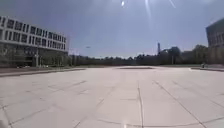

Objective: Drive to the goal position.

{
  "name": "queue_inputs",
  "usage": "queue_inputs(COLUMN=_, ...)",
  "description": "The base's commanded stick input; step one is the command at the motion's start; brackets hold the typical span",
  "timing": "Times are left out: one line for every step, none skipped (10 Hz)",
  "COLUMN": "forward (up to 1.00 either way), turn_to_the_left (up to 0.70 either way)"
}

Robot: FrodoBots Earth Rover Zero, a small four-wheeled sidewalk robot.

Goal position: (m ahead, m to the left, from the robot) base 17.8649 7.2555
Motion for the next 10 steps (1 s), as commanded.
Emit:
queue_inputs(forward=0.85, turn_to_the_left=0.00)
queue_inputs(forward=0.85, turn_to_the_left=0.00)
queue_inputs(forward=0.85, turn_to_the_left=-0.02)
queue_inputs(forward=0.85, turn_to_the_left=-0.02)
queue_inputs(forward=0.85, turn_to_the_left=-0.02)
queue_inputs(forward=0.85, turn_to_the_left=-0.02)
queue_inputs(forward=0.85, turn_to_the_left=-0.02)
queue_inputs(forward=0.85, turn_to_the_left=-0.02)
queue_inputs(forward=0.85, turn_to_the_left=-0.02)
queue_inputs(forward=0.85, turn_to_the_left=-0.02)
